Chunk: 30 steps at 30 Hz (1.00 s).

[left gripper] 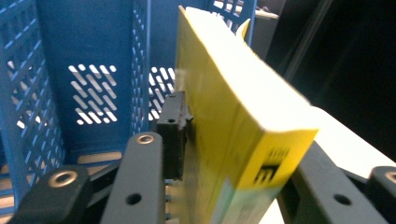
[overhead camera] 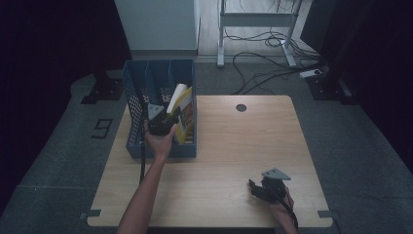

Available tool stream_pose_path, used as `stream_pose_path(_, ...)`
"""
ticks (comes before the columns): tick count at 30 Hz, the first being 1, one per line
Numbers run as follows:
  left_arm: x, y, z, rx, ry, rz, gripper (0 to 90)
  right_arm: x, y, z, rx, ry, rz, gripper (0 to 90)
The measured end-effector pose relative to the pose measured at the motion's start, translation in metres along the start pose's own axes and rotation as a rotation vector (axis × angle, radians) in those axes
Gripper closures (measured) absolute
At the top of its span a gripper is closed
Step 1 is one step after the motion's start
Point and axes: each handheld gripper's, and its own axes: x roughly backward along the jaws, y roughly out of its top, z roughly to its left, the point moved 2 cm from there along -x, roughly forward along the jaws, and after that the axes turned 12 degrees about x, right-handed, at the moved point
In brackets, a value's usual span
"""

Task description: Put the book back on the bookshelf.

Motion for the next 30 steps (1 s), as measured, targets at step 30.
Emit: stream_pose_path(30, -0.009, 0.021, -0.011, -0.058, 0.054, -0.001, 74.7, 0.000, 0.000, 0.000, 0.001, -0.001, -0.001, 30.0)
